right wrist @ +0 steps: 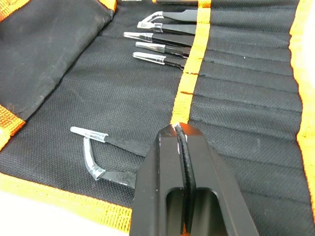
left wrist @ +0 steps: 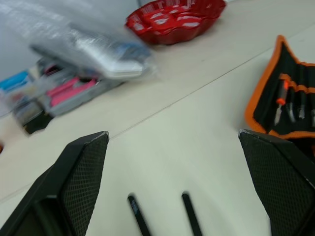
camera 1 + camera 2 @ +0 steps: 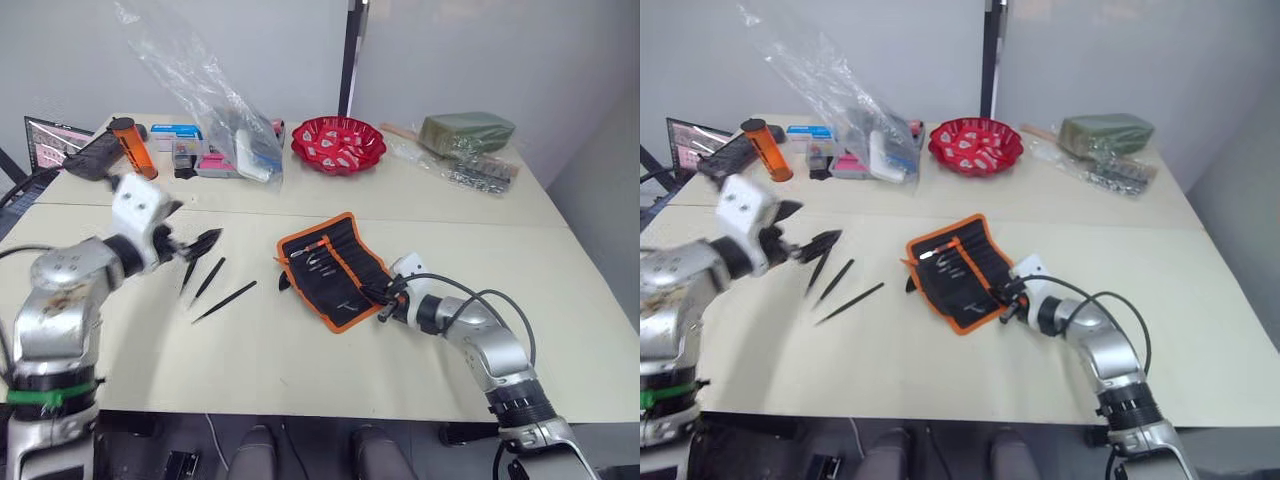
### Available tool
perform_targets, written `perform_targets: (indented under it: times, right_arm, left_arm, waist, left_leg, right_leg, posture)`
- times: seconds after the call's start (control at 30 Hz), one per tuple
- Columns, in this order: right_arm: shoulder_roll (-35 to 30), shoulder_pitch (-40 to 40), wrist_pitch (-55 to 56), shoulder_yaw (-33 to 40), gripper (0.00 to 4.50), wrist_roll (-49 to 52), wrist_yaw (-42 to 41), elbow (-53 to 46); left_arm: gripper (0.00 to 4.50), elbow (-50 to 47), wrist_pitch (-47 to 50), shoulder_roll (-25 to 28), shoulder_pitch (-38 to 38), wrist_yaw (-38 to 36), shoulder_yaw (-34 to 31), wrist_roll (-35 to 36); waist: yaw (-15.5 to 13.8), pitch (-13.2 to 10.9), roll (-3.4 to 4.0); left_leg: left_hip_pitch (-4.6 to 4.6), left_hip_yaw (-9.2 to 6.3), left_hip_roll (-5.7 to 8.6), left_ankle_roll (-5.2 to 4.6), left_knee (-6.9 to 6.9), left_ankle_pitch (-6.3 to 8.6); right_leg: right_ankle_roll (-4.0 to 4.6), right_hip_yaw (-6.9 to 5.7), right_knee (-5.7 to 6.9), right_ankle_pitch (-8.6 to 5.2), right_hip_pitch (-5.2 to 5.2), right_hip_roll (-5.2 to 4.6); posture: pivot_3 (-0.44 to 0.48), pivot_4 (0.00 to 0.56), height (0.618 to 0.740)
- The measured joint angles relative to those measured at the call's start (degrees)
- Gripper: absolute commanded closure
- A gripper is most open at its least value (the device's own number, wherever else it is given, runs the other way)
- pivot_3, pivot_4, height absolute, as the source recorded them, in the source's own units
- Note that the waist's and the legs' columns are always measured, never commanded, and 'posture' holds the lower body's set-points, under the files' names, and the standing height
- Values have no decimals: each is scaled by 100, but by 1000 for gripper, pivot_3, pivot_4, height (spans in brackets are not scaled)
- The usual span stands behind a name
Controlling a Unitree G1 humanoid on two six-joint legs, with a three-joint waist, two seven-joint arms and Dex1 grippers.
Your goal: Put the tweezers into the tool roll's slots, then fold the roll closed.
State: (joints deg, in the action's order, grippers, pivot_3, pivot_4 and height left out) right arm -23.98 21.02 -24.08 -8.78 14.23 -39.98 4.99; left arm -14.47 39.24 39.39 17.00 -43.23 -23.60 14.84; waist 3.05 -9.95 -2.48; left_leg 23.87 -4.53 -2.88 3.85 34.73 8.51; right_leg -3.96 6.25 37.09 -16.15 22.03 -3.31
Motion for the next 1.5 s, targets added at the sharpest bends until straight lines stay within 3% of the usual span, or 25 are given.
perform_targets:
  times: [0.1,0.2,0.37,0.57,0.77,1.07,1.27,1.5]
  right_arm:
    - [23,52,258,-59,4500,0,-86,180]
    - [18,127,389,-86,4500,-42,-113,424]
    - [52,229,547,-113,4500,-171,-141,681]
    - [53,283,768,-113,4500,-183,-312,924]
    - [53,379,975,-154,4500,-221,-473,1138]
    - [50,444,985,-181,4500,-229,-530,1196]
    - [41,343,920,-174,4500,-255,-474,1008]
    - [36,229,820,-186,4500,-256,-471,740]
  left_arm:
    - [21,-508,26,-316,-1354,-74,-1169,469]
    - [21,-866,-208,-799,-2414,11,-1869,699]
    - [21,-1178,-764,-1743,-3465,296,-2719,1122]
    - [21,-944,-1712,-2509,-4429,503,-3279,1395]
    - [21,-900,-2239,-2788,-4964,554,-3018,1493]
    - [21,-933,-2332,-2417,-4927,836,-2652,1650]
    - [21,-1488,-1326,-1659,-3621,1919,-2087,1981]
    - [21,-1112,-175,-859,-2451,2697,-1109,1775]
  waist:
    - [55,3,-1]
    - [10,10,-14]
    - [-33,40,-59]
    - [-53,54,-64]
    - [-33,60,-67]
    - [-30,61,-66]
    - [-45,65,-60]
    - [-36,71,-59]
  left_leg:
    - [-17,13,-2,1,-4,1]
    - [-21,10,-8,40,-5,26]
    - [-23,20,-15,49,-3,32]
    - [-12,27,-23,51,-7,34]
    - [-7,44,-26,48,-6,40]
    - [-7,62,-32,46,-7,45]
    - [-7,70,-31,46,-12,45]
    - [-34,79,-21,18,-45,42]
  right_leg:
    - [10,2,-6,-5,-11,-12]
    - [20,-4,-12,-9,13,-11]
    - [33,-1,-61,-17,4,-18]
    - [37,0,-102,-17,8,-21]
    - [38,17,-119,-17,15,-22]
    - [39,33,-123,-18,24,-21]
    - [39,34,-120,-17,23,-18]
    - [26,47,-96,9,22,-6]
  posture:
    - [0,150,740]
    - [0,150,740]
    - [0,150,740]
    - [0,150,740]
    - [0,150,740]
    - [0,150,740]
    - [0,150,740]
    - [0,150,740]
